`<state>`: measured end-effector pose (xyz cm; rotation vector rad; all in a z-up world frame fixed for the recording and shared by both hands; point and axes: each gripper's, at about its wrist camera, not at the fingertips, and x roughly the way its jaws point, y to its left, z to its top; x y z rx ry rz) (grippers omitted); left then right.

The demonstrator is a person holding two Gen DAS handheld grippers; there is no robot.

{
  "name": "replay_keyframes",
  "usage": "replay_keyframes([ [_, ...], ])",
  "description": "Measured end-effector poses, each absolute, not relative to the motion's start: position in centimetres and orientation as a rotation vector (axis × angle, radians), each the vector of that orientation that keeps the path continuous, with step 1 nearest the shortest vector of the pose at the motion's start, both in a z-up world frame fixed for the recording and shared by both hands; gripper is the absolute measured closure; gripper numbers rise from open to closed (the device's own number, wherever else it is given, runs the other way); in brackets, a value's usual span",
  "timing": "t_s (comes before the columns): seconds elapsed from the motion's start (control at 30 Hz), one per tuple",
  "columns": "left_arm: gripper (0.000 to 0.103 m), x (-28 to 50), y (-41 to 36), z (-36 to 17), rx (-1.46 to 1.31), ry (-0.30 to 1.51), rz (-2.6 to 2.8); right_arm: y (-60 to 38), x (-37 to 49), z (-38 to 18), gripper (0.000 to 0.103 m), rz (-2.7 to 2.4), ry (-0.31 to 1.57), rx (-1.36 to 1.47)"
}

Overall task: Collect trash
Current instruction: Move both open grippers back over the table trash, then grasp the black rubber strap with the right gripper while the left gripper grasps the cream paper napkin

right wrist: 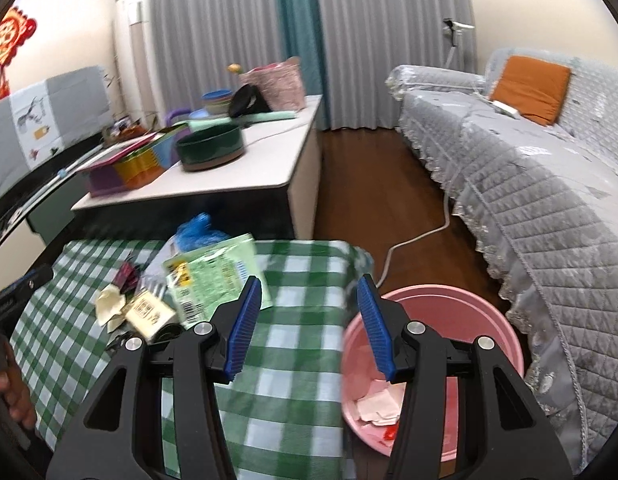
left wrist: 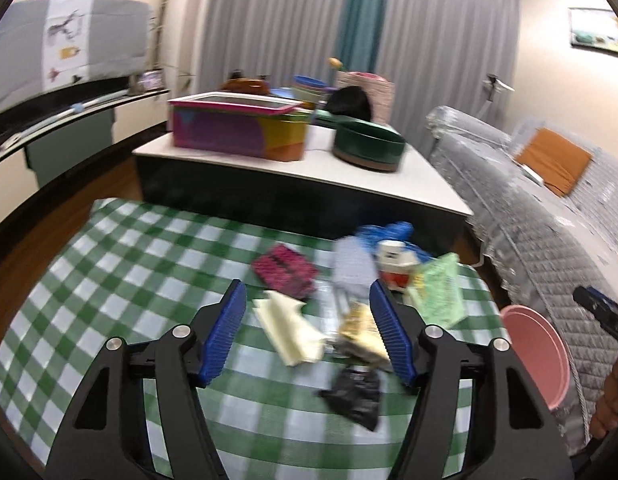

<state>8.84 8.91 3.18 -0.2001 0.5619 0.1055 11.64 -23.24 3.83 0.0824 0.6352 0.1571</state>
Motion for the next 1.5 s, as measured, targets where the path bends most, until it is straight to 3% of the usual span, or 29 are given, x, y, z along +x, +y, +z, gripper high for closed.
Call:
replay_keyframes([
  [0.33, 0.051, 8.7, 12.9, 1.6, -0.258, 0.583, 0.169, -17.0, 12.1, 2.4, 0.053, 0.284, 0.677, 0.022],
  [1.2, 0.051, 12.5, 10.2, -3.9, -0.271, 0.696, 0.101, -9.1, 14.4, -5.5, 0.047, 0.420, 0.887, -0.046],
  [1.5, 0.068, 13.9, 9.3, -5.1, -0.275, 0.739, 0.065, -8.9, 15.2, -5.9, 0.047, 0.435, 0.909, -0.041],
])
